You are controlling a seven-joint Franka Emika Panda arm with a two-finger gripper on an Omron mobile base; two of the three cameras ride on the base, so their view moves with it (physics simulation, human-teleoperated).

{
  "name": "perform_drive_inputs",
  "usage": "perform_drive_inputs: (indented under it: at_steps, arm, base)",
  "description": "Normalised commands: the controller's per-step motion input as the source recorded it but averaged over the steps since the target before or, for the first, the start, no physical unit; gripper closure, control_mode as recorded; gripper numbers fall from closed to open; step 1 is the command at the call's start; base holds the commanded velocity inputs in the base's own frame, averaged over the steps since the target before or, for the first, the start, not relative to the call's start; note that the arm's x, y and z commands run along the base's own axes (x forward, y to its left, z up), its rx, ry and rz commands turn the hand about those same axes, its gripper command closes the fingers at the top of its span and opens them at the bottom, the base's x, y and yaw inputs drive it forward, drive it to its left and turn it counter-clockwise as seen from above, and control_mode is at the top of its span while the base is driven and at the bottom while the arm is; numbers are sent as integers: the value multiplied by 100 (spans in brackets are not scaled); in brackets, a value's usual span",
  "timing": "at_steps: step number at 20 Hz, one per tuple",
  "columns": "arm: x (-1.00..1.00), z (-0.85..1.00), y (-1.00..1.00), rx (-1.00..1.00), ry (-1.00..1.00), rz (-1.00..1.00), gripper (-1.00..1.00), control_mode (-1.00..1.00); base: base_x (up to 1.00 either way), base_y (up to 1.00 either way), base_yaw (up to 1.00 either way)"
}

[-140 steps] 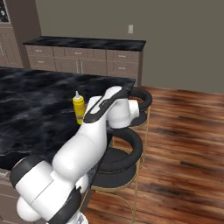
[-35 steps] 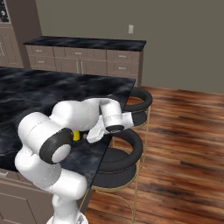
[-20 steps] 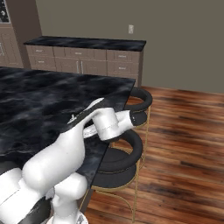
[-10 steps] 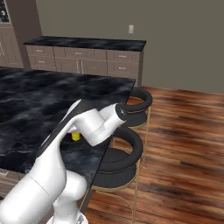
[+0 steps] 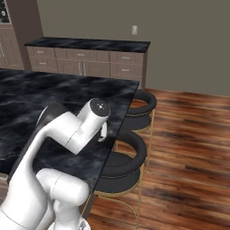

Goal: Move the mustard and ketchup from the cabinet to the dining counter.

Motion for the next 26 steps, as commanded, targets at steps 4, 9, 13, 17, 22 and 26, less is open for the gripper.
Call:
perform_drive_inputs:
  at_steps: [4,9,13,17,22,26]
  arm:
    - [-52,34,17,-27,9,-8,-100,-100]
    - [-45,32,14,-13,18,-13,-100,-100]
    - [-50,20,21,-13,6,-15,-100,-100]
    - [-41,13,16,-14,1,-20,-100,-100]
    - [-23,4,4,0,-1,-7,-100,-100]
    - [0,0,0,0,0,0,-100,-100]
  base:
    - [0,0,0]
    - [0,0,0]
    - [0,0,0]
    - [0,0,0]
    - [0,0,0]
    - [0,0,0]
